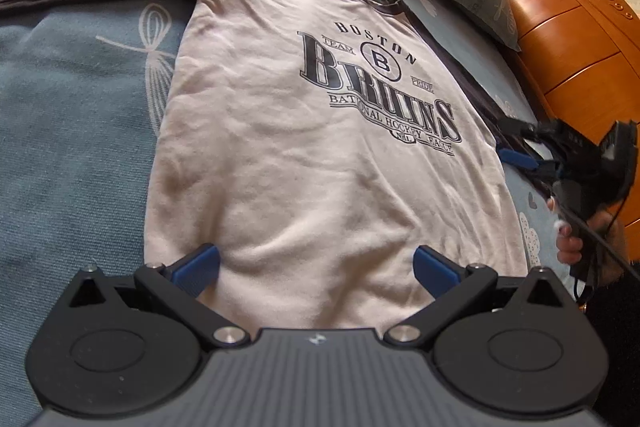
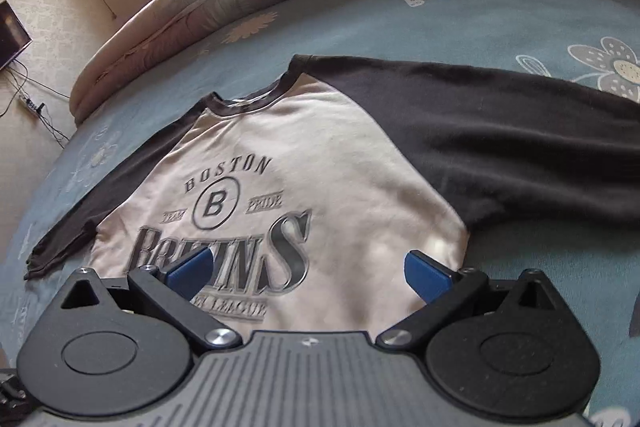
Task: Fold clothes
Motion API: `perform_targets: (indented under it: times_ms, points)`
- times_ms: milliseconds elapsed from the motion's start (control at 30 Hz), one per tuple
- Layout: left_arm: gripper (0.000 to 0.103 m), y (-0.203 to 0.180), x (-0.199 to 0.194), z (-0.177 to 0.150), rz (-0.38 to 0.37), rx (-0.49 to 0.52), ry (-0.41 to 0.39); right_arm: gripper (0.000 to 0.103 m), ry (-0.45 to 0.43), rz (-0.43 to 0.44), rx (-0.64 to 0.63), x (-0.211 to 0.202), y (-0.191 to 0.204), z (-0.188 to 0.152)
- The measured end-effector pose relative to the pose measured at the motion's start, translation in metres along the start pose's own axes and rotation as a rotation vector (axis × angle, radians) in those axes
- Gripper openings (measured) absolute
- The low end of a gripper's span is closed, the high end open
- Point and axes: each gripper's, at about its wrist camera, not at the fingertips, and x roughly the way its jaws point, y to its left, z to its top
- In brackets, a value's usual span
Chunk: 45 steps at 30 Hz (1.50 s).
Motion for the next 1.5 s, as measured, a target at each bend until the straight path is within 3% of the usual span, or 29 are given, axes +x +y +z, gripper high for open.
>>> perform_targets:
  times_ms: [167, 300, 467, 567, 767, 867, 967, 1167, 1367, 1500]
  points:
    - [0.102, -0.004, 0.001, -0.002, 0.016, 0.03, -0.005, 0.103, 0.074, -0.021, 0.057, -0.019, 0.004, -0.077]
    - [0.102, -0.018, 0.002, -0.004, 0.056, 0.125, 0.009, 0.103, -0.042, -0.11, -0.075, -0.034, 0.023, -0.116]
    - [0.102, -0.048, -0.004, -0.022, 0.078, 0.285, -0.015, 0.103, -0.021, -0.206, -0.145, -0.024, 0.039, -0.115]
    - [0.102, -0.046, 0.006, -0.036, 0.074, 0.267, 0.054, 0.103, 0.01, -0.245, -0.224, -0.02, 0.047, -0.118]
    - [0.102, -0.046, -0.005, -0.041, 0.061, 0.254, 0.062, 0.103, 0.039, -0.268, -0.291, -0.032, 0.056, -0.135]
    - [0.102, -0.043, -0.01, -0.032, 0.067, 0.232, 0.029, 0.103, 0.046, -0.262, -0.269, -0.043, 0.055, -0.141]
    - [0.102, -0.038, 0.003, -0.029, 0.071, 0.188, 0.057, 0.103, 0.042, -0.243, -0.225, -0.057, 0.055, -0.145]
    - [0.102, -0.037, 0.001, -0.043, 0.055, 0.215, 0.025, 0.103, 0.017, -0.215, -0.103, -0.085, 0.055, -0.152]
    - [0.102, -0.023, -0.006, -0.044, -0.024, 0.17, -0.005, 0.103, -0.011, -0.241, -0.132, -0.084, 0.081, -0.141]
    - [0.102, -0.019, -0.008, -0.047, -0.051, 0.169, -0.025, 0.103, -0.048, -0.204, -0.153, -0.078, 0.097, -0.126]
